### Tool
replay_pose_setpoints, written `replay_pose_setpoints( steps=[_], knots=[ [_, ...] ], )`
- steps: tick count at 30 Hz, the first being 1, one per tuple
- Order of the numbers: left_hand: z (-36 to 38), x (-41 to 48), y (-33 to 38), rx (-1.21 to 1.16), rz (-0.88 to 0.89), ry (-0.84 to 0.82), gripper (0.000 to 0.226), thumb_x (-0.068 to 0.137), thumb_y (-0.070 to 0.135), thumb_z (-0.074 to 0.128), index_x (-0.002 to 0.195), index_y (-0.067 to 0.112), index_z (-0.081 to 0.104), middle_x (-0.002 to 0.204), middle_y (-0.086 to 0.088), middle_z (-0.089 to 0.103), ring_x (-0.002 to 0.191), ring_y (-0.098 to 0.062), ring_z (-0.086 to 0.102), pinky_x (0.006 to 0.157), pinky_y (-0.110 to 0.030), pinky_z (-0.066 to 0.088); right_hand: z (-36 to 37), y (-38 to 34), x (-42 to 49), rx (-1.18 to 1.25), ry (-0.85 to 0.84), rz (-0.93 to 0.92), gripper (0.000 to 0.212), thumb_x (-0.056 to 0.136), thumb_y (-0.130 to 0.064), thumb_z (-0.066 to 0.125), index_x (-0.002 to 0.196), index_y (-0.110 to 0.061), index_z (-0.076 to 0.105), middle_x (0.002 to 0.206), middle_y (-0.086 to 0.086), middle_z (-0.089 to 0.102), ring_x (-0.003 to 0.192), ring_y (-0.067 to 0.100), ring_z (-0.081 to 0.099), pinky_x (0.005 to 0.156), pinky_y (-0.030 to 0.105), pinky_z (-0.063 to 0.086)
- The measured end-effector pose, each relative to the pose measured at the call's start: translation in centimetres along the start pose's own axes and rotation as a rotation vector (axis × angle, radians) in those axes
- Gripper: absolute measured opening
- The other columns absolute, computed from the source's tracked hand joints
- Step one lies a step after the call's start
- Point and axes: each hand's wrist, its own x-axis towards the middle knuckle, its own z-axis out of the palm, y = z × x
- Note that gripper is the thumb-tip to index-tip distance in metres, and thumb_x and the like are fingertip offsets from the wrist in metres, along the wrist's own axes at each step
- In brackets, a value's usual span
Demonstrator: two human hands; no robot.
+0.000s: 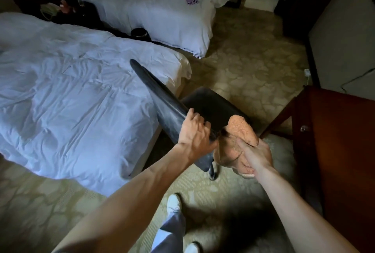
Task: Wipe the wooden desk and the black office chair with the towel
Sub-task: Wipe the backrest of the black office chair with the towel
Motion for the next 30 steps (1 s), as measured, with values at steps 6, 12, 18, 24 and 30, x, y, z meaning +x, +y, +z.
replay_pose_setpoints(
  steps=[6,12,18,24,30],
  knots=[
    [-2.5,-1.9,6.8,-0.046,-0.039,-0.041,0.071,0.097,0.068,0.03,0.132,0.015,0.061,0.128,-0.012,0.064,0.127,-0.03,0.05,0.121,-0.053,0.012,-4.6,2.6,-1.3,-0.035,0.098,0.003,0.04,0.09,-0.034,0.078,0.127,-0.023,0.068,0.122,0.004,0.071,0.118,0.029,0.064,0.105,0.049,0.052],
    [-4.6,-3.1,11.1,-0.055,-0.115,-0.126,0.068,0.102,0.061,0.029,0.141,0.011,0.054,0.138,-0.013,0.059,0.134,-0.03,0.047,0.122,-0.05,0.011,-6.1,3.5,-2.6,-0.046,0.129,-0.005,0.04,0.087,-0.04,0.079,0.122,-0.022,0.072,0.117,0.007,0.073,0.113,0.032,0.066,0.102,0.051,0.053],
    [-4.8,-3.2,12.2,-0.291,-0.068,-0.114,0.057,0.101,0.055,0.035,0.138,0.016,0.054,0.139,-0.013,0.059,0.135,-0.03,0.044,0.121,-0.046,0.015,-6.4,3.8,-3.4,-0.036,0.145,-0.017,0.04,0.079,-0.051,0.077,0.11,-0.028,0.074,0.104,0.005,0.075,0.102,0.032,0.07,0.096,0.054,0.057],
    [-6.5,-1.3,2.1,-0.737,0.033,-0.012,0.048,0.102,0.041,0.044,0.147,0.024,0.052,0.142,-0.008,0.061,0.135,-0.023,0.053,0.122,-0.037,0.018,-6.2,3.6,-3.4,0.079,0.313,-0.033,0.044,0.087,-0.043,0.076,0.124,-0.021,0.067,0.122,0.009,0.07,0.114,0.034,0.065,0.097,0.043,0.053],
    [-3.6,-1.1,-9.9,-0.7,-0.262,0.111,0.037,0.106,0.034,0.049,0.139,0.022,0.062,0.135,-0.009,0.066,0.124,-0.031,0.059,0.101,-0.036,0.042,-2.6,3.2,-3.7,0.26,0.475,-0.079,0.04,0.087,-0.031,0.073,0.122,-0.014,0.065,0.116,0.01,0.071,0.108,0.031,0.068,0.094,0.043,0.057]
  ],
)
